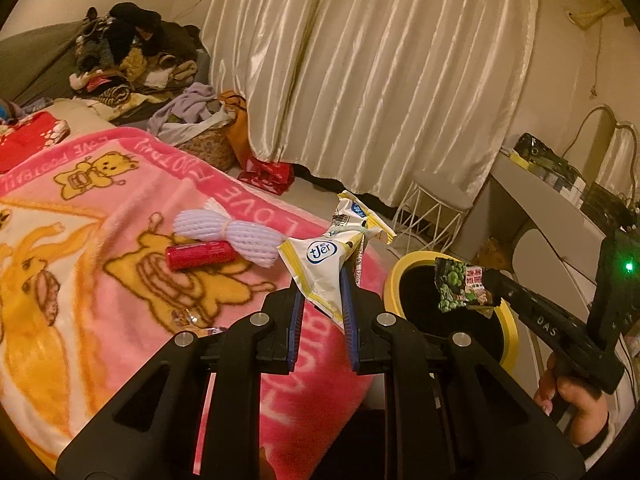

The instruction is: Collect trash

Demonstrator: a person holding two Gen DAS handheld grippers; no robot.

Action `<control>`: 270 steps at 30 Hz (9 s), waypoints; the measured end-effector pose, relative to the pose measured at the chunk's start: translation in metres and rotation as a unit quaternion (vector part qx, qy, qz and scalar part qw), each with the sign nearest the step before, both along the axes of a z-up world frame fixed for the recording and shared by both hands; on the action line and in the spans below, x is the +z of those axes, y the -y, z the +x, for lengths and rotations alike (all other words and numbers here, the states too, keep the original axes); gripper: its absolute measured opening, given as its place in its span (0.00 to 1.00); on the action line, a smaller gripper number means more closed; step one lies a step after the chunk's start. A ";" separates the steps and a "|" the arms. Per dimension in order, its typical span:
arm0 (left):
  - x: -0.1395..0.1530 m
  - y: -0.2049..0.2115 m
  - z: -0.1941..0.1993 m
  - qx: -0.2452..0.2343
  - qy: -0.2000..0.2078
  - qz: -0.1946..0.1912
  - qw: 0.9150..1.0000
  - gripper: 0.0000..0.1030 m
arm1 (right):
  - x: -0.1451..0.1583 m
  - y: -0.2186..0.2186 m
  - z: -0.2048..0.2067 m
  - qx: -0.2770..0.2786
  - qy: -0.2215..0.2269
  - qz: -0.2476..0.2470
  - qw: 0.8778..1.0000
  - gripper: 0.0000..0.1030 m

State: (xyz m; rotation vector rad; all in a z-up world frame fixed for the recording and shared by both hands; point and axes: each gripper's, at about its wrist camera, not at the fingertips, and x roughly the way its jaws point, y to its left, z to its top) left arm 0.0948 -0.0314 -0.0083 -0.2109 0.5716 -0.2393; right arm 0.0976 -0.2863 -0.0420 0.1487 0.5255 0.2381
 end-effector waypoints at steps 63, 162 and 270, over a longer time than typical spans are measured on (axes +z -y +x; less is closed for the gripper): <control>-0.056 0.122 0.040 -0.134 -0.060 0.044 0.988 0.12 | -0.050 0.105 0.018 -0.155 -0.057 0.014 0.986 0.05; -0.088 -0.146 0.135 0.062 -0.109 -0.040 0.991 0.81 | -0.059 -0.182 0.160 0.163 -0.102 -0.036 0.981 0.67; -0.025 0.139 0.050 -0.208 -0.029 0.016 0.978 0.27 | -0.053 0.128 0.011 -0.165 -0.080 0.090 0.979 0.18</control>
